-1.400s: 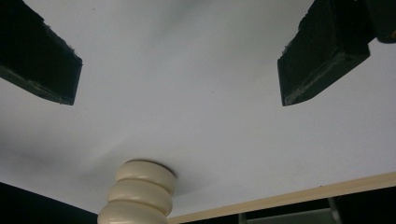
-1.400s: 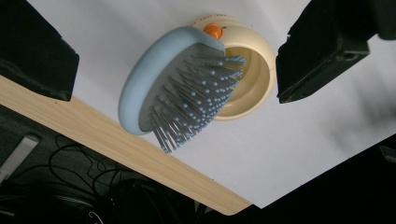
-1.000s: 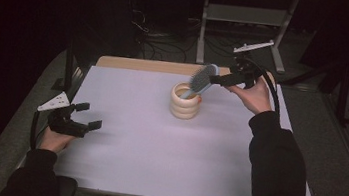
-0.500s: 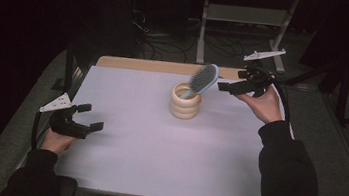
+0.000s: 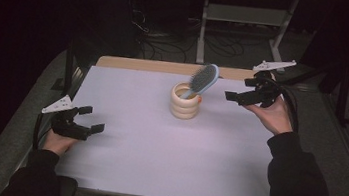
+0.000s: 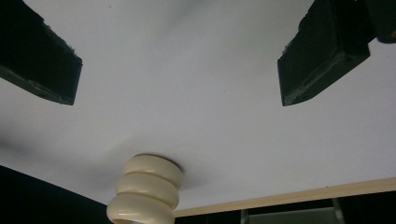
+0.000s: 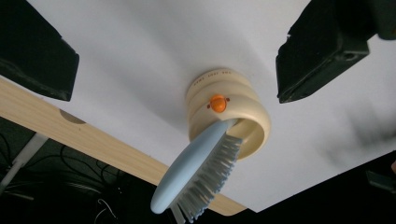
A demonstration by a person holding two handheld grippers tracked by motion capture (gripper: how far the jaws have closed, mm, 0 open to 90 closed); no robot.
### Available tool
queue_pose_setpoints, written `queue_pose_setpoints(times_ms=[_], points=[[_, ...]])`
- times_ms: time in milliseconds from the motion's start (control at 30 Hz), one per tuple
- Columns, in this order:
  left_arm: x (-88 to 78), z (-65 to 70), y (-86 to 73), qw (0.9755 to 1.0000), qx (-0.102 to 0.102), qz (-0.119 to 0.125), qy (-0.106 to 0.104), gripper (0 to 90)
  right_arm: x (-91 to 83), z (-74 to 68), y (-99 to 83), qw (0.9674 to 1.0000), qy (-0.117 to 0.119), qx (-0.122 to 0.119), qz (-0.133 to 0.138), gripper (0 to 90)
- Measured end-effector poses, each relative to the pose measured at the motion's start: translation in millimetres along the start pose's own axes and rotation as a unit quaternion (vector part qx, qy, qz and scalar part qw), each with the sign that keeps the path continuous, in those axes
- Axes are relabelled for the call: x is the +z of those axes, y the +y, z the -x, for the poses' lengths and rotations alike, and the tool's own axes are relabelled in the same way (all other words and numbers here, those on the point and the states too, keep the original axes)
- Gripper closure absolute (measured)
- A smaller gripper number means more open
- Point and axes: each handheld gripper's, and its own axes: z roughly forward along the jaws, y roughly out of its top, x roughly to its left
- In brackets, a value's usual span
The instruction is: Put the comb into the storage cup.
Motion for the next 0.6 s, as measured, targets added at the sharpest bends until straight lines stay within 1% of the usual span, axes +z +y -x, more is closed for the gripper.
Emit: queue_pose_setpoints(times_ms=[167,233,433,600], points=[[0.8,0.7,0.1,1.0,0.0,0.0,-0.001,0.0,-5.7,-3.9,-8.3,0.9999,-0.008,-0.011,0.004,0.0],[0.7,1.0,0.2,1.0,0.0,0.0,-0.001,0.0,-7.5,-5.0,-11.7,0.9999,-0.006,-0.012,0.008,0.0],[0.4,1.5,0.4,1.0,0.0,0.001,0.0,0.0,-10.7,-8.1,-20.9,0.9998,-0.006,-0.016,0.006,0.0],[-0.2,1.9,0.4,1.0,-0.002,0.004,0.0,0.0,-12.5,-9.6,-30.9,0.9999,-0.004,-0.013,0.004,0.0]])
